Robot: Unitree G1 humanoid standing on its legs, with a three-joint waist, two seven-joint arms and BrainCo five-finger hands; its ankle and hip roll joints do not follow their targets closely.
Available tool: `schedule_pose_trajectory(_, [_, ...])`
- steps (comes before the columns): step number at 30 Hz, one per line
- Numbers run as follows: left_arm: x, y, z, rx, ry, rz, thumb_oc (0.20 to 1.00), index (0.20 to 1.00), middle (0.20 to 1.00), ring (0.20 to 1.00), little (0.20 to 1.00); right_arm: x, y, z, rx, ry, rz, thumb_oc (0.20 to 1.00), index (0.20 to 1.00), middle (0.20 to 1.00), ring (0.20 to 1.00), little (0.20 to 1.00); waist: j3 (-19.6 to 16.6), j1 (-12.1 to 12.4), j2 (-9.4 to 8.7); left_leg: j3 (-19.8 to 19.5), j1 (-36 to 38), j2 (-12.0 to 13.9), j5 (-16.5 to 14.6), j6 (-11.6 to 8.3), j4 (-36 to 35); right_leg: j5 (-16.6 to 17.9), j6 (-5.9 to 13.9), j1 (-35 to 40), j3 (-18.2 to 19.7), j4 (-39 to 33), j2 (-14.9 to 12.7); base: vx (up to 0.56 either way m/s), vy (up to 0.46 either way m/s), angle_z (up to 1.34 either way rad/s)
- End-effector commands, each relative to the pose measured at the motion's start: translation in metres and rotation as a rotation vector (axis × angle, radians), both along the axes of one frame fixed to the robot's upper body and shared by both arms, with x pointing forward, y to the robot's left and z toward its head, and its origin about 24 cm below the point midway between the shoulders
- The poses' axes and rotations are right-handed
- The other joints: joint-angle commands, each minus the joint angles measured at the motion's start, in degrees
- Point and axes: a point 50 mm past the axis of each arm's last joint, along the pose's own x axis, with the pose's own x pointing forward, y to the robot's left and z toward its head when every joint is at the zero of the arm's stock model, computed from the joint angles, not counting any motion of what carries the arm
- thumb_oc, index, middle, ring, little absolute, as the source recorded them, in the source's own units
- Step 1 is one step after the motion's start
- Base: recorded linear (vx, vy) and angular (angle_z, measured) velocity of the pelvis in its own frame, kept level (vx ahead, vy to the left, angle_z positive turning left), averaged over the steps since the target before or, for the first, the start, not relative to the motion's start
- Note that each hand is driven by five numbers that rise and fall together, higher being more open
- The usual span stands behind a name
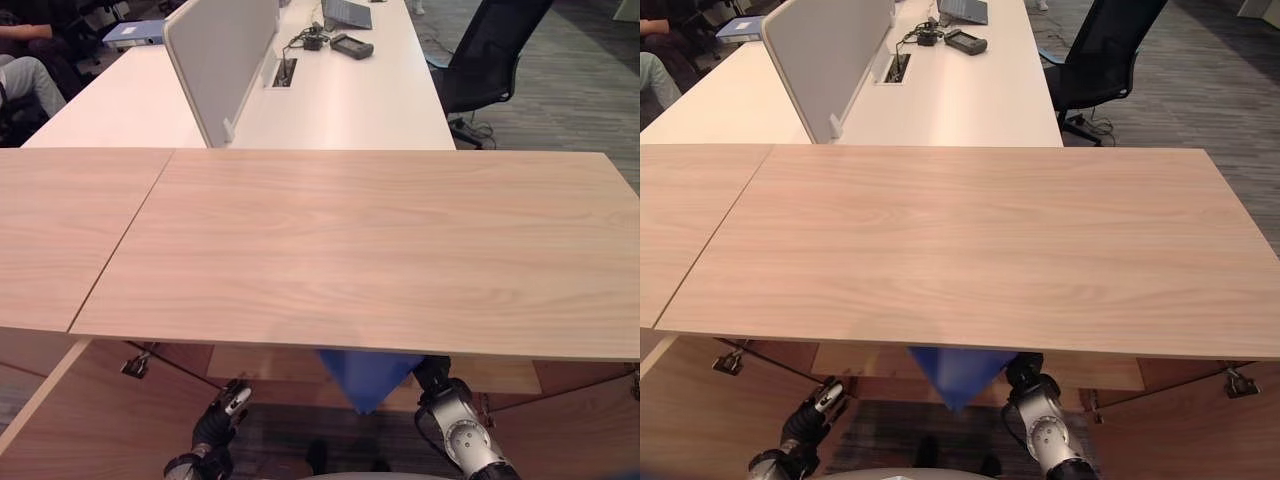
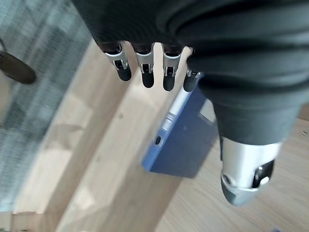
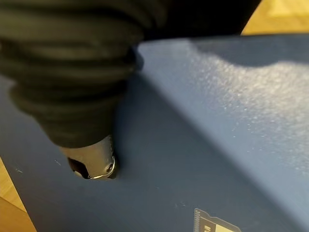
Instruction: Put the empty folder in the office cabinet
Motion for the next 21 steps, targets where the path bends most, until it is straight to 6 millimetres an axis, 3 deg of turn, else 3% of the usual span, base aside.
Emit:
schedule_pose_trajectory(1, [0.003,0.008,0.017,0.038,-0.062,-0.043,1.000,1.000,1.000,1.000,1.000,0.046,0.004,0.059,0.066,-0.274,-0.109,0.200,0.200,0.200,0.200,0.200,2.65,1.34,-1.09,-1.94,-10.48,0.44,-9.13,1.61,14.55,-2.27,4.00,-5.42,-2.17,6.35,-4.71,-0.36,0.044,0.17])
schedule_pose_trajectory(5, [0.016,0.000,0.021,0.024,-0.106,-0.071,1.000,1.000,1.000,1.000,1.000,0.067,0.003,0.091,0.104,-0.393,-0.170,0.200,0.200,0.200,0.200,0.200,5.90,1.45,0.90,-2.98,-20.99,-1.20,-12.17,2.41,23.77,-5.00,3.72,-16.48,-2.17,17.18,-6.16,-0.25,0.072,0.17])
schedule_pose_trajectory(9, [0.022,-0.008,0.022,0.014,-0.124,-0.111,1.000,1.000,1.000,1.000,1.000,0.075,0.001,0.110,0.130,-0.467,-0.222,0.200,0.200,0.200,0.200,0.200,6.14,1.58,1.93,-3.54,-28.85,-2.48,-14.36,3.27,31.43,-7.95,3.32,-24.23,-2.37,26.00,-7.82,-0.12,0.104,0.12])
schedule_pose_trajectory(16, [0.029,-0.029,0.022,-0.009,-0.145,-0.212,1.000,1.000,1.000,1.000,1.000,0.079,0.006,0.143,0.220,-0.610,-0.267,0.200,0.200,0.200,0.200,0.200,7.08,2.09,2.85,-4.13,-39.06,-4.37,-17.71,4.63,42.07,-12.60,2.66,-34.35,-1.71,37.74,-9.81,-0.05,0.082,0.07])
schedule_pose_trajectory(21, [0.038,-0.036,0.026,0.008,-0.177,-0.269,1.000,1.000,1.000,1.000,1.000,0.078,0.005,0.152,0.259,-0.659,-0.306,0.200,0.200,0.200,0.200,0.200,6.20,2.12,2.95,-4.55,-43.36,-5.25,-19.21,4.67,46.18,-14.80,2.43,-38.64,-1.61,42.67,-11.01,0.01,0.032,0.03])
